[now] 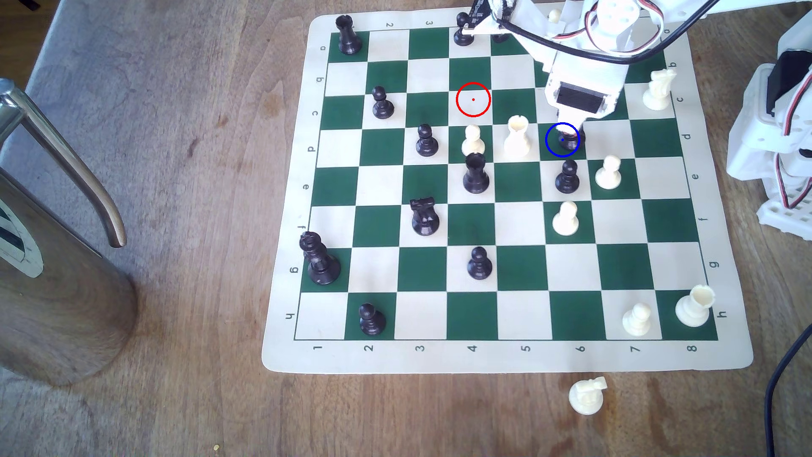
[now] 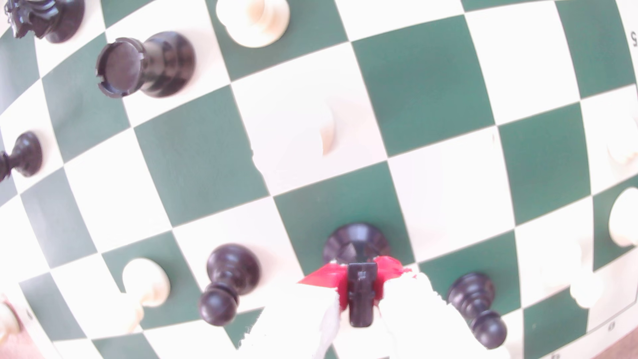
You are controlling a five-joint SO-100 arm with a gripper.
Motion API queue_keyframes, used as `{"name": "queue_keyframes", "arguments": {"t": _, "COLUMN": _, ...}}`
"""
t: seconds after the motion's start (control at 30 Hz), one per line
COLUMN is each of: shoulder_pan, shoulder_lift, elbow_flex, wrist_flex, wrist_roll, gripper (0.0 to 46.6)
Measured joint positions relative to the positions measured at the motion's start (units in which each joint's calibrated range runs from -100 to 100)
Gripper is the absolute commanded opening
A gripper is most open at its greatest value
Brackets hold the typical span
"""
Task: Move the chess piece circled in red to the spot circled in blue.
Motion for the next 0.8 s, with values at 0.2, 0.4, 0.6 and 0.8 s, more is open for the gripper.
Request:
{"name": "queue_keyframes", "arguments": {"t": 0.2, "shoulder_pan": 0.0, "shoulder_lift": 0.08, "elbow_flex": -0.54, "wrist_flex": -0.32, "wrist_roll": 0.0, "gripper": 0.5}}
{"name": "queue_keyframes", "arguments": {"t": 0.4, "shoulder_pan": 0.22, "shoulder_lift": -2.51, "elbow_flex": -0.81, "wrist_flex": 2.07, "wrist_roll": 0.0, "gripper": 0.5}}
{"name": "queue_keyframes", "arguments": {"t": 0.6, "shoulder_pan": -0.44, "shoulder_lift": -5.61, "elbow_flex": -0.81, "wrist_flex": 2.79, "wrist_roll": -0.98, "gripper": 0.5}}
{"name": "queue_keyframes", "arguments": {"t": 0.8, "shoulder_pan": -1.03, "shoulder_lift": -6.03, "elbow_flex": -0.72, "wrist_flex": 0.4, "wrist_roll": -1.37, "gripper": 0.5}}
